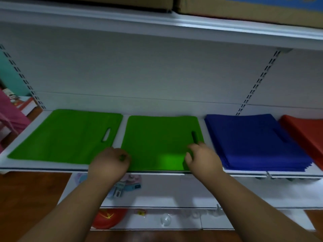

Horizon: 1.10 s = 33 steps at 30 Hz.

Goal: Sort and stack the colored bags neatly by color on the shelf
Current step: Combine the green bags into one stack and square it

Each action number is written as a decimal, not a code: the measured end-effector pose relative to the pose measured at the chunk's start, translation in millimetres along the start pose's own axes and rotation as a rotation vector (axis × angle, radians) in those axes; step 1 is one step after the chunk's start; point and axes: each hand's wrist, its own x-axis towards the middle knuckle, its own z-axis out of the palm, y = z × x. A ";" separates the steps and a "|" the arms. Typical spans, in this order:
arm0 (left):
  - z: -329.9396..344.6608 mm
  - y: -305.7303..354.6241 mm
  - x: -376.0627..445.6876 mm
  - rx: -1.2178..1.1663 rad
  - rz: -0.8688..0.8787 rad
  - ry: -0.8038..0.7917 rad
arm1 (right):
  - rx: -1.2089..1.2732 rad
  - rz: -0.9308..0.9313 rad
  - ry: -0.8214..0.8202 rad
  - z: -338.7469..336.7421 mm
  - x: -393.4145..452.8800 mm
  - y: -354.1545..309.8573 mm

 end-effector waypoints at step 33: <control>-104.2 -292.6 -15.8 -0.625 -0.323 0.035 | -0.034 -0.147 0.045 95.3 -48.1 -267.9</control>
